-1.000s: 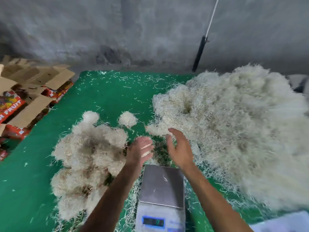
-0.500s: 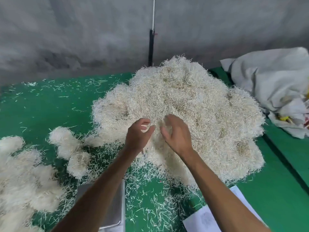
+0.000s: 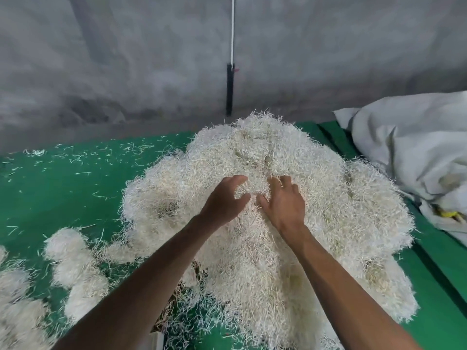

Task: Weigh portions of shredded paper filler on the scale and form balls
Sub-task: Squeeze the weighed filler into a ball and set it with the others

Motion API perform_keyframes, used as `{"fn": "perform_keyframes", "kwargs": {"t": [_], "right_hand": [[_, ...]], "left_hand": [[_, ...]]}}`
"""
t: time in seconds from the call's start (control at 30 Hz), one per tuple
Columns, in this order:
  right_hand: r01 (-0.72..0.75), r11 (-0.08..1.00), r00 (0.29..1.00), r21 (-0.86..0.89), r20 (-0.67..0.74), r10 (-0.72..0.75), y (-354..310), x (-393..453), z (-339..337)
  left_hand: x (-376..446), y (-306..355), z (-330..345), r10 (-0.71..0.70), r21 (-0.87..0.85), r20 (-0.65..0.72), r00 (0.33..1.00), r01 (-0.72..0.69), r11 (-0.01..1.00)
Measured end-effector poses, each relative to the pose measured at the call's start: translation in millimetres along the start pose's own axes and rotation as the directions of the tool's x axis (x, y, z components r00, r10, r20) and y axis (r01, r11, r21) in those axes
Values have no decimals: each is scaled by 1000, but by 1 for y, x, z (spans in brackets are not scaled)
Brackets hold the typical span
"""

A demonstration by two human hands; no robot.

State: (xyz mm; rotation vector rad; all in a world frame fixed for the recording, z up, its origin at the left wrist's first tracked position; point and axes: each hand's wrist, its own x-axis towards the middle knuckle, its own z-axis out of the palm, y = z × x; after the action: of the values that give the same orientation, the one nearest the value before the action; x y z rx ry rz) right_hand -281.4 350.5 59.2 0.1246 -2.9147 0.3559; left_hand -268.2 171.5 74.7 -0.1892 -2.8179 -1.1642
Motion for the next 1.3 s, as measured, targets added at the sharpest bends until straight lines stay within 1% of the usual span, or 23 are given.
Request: {"fn": "perform_keyframes", "kwargs": {"t": [0.13, 0.27, 0.33, 0.4, 0.5, 0.57, 0.6, 0.63, 0.67, 0.73, 0.83, 0.9, 0.93, 0.97, 1.0, 1.03, 1.07, 1.1, 1.13, 1.17, 1.23, 1.27, 1.3], "right_hand": [[78, 996, 980, 51, -185, -68, -6, 3, -22], [155, 982, 950, 105, -289, -119, -35, 0, -65], [217, 963, 926, 158, -345, -152, -57, -12, -80], [284, 936, 904, 208, -384, -189, -86, -33, -89], [341, 873, 897, 349, -400, -190, -138, -74, -93], [377, 817, 897, 436, -392, -205, -172, -104, -90], [393, 787, 899, 475, -378, -221, -189, -118, -86], [399, 751, 906, 526, -352, -234, -205, -133, -82], [381, 708, 921, 595, -308, -237, -220, -147, -79], [260, 605, 964, 752, -168, -206, -248, -172, -73], [36, 449, 986, 893, 42, -162, -274, -201, -62], [-92, 369, 960, 925, 181, -214, -281, -217, -47], [-123, 356, 945, 926, 219, -244, -282, -226, -39], [-141, 361, 932, 922, 247, -266, -282, -236, -31], [-161, 372, 919, 914, 276, -282, -281, -247, -22], [-185, 389, 903, 902, 313, -296, -280, -258, -13], [-211, 409, 887, 888, 350, -302, -279, -268, -4], [-238, 427, 874, 872, 384, -298, -278, -276, 5], [-269, 438, 869, 858, 412, -273, -276, -283, 14], [-305, 436, 869, 846, 435, -235, -275, -289, 22], [-404, 396, 859, 824, 491, -146, -273, -295, 37], [-447, 387, 849, 806, 519, -101, -271, -297, 46], [-472, 408, 839, 781, 540, -64, -268, -300, 54]], "left_hand": [[-6, -5, -10, -56, -117, -71, 996, 48, 992], [-29, 5, -37, -11, -184, -138, 990, -15, 983], [-47, 13, -56, -44, -261, -133, 990, 8, 965], [-70, 19, -76, -105, -395, -117, 988, 50, 917], [-109, 12, -104, -188, -614, -83, 979, 99, 783], [-142, -3, -124, -262, -710, -82, 962, 128, 692], [-160, -13, -134, -288, -742, -87, 954, 131, 658], [-179, -23, -145, -316, -745, -98, 944, 141, 652], [-199, -34, -155, -351, -711, -114, 930, 170, 682], [-236, -58, -175, -431, -637, -134, 893, 256, 727], [-281, -90, -200, -540, -679, -64, 839, 359, 640], [-311, -107, -209, -558, -666, 15, 830, 425, 613], [-325, -114, -211, -550, -602, 68, 833, 473, 643], [-335, -125, -208, -573, -571, 120, 811, 529, 628], [-345, -137, -206, -603, -587, 150, 784, 561, 584], [-354, -147, -201, -631, -617, 205, 749, 599, 510], [-364, -155, -195, -636, -648, 240, 733, 609, 457], [-373, -161, -187, -623, -659, 210, 754, 580, 479], [-378, -164, -181, -581, -615, 176, 795, 550, 566], [-380, -167, -176, -583, -651, 198, 788, 551, 522], [-381, -172, -168, -621, -583, 163, 767, 583, 566], [-381, -176, -164, -663, -539, 133, 737, 615, 575], [-384, -181, -162, -695, -504, 109, 711, 642, 578]]}}
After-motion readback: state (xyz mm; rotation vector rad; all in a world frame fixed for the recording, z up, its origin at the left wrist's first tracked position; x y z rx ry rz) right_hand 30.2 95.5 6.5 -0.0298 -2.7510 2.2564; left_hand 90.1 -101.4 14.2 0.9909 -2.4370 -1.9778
